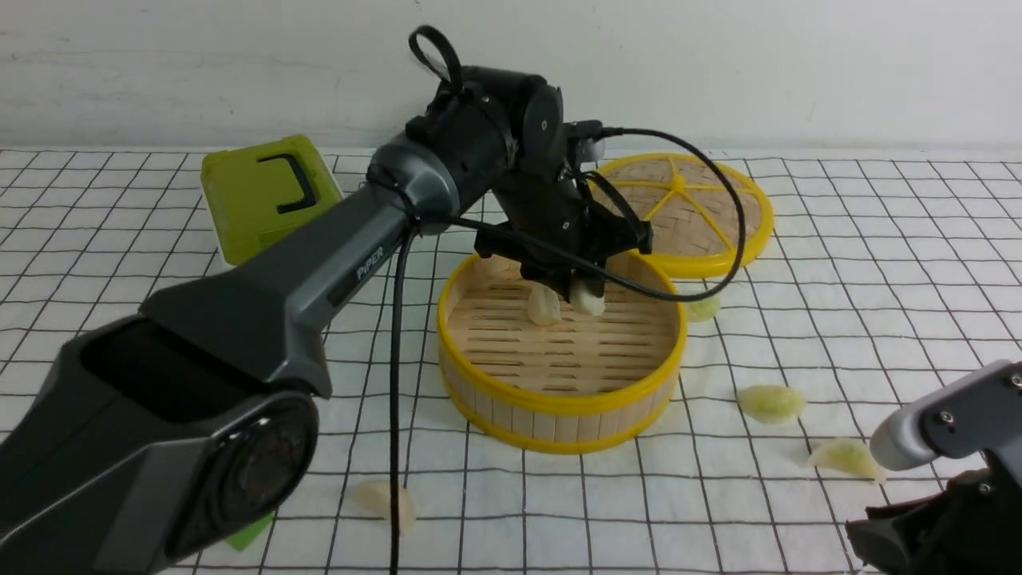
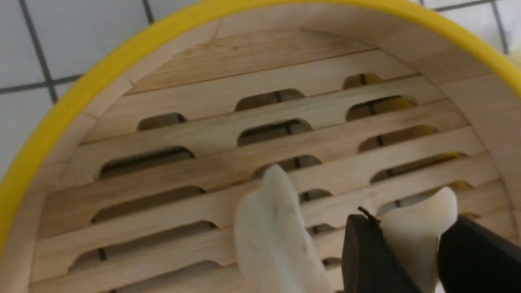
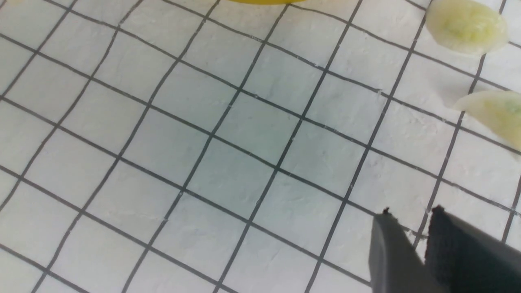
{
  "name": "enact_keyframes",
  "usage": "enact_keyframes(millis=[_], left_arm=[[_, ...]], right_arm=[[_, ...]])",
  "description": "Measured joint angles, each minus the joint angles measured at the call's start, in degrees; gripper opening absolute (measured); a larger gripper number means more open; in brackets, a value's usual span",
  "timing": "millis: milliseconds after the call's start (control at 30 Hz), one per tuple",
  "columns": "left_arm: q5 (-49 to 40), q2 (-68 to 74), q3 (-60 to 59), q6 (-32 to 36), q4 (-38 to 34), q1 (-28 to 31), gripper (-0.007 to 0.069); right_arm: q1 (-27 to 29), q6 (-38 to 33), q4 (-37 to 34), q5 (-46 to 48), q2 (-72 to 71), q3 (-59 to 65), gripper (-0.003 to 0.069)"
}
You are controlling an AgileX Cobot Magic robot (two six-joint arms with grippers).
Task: Put the dumplings into the steamer on the table with the white tablecloth.
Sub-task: 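Place the dumpling into the bamboo steamer basket with the left gripper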
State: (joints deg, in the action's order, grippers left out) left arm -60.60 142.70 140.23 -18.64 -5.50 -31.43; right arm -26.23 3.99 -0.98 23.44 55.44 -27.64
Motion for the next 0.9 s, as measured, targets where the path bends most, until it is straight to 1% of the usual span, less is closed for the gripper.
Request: enact_keyframes(millis=[67,133,300,333,367,400,433,533,567,633,733,867,900], left_arm=[[1.11,1.03,0.02,-0.06,0.61,0.00,0.0225],[1.77,1.56,0.02,-0.11,0.63,0.00,0.0248],[1.78,1.56,0.57,-0.17,0.13,0.00,0.0381],[1.53,1.56,0.66,-0.23,0.13,0.00,0.0391],[-0.20,1.52,1.65,-0.28,0.00,0.00,0.0417],[-0.51,1.52,1.98,-0.28,0.00,0.00,0.0423],[-3.90,1.03,3.56,-0.28,-0.02,0.00,0.0438],[-9.32,-1.44,7.06,0.91,0.21,0.00,0.0449],[-9.77,-1.69,7.35,1.04,0.27,0.00,0.0449],[-10.45,-6.78,9.87,2.48,2.14,-0.05,0.0450],[-10.45,-13.94,10.45,4.04,5.50,-0.05,0.0449],[-10.45,-22.72,6.67,4.54,8.70,-0.05,0.0447],[-10.45,-27.30,1.13,4.67,10.05,-0.05,0.0446]], right_arm=[[0.00,0.00,0.00,-0.01,0.00,0.00,0.0146],[0.00,0.00,0.00,-0.01,0.00,0.00,0.0148],[0.00,0.00,0.00,-0.01,0.00,0.00,0.0154],[0.00,0.00,0.00,-0.01,0.00,0.00,0.0155],[0.00,0.00,0.04,-0.01,0.00,0.00,0.0156],[0.00,0.00,0.04,-0.01,0.00,0.00,0.0156],[0.00,0.00,0.04,-0.01,0.00,0.00,0.0157],[0.00,0.00,0.04,-0.01,0.00,0.00,0.0160],[0.00,0.00,0.04,-0.01,0.00,0.00,0.0161],[0.00,0.00,0.04,-0.01,0.00,0.00,0.0164],[0.00,0.00,0.06,-0.01,0.00,0.03,0.0165],[0.00,0.00,0.11,0.53,0.00,0.03,0.0167],[0.00,0.00,0.11,1.08,0.00,0.03,0.0167]])
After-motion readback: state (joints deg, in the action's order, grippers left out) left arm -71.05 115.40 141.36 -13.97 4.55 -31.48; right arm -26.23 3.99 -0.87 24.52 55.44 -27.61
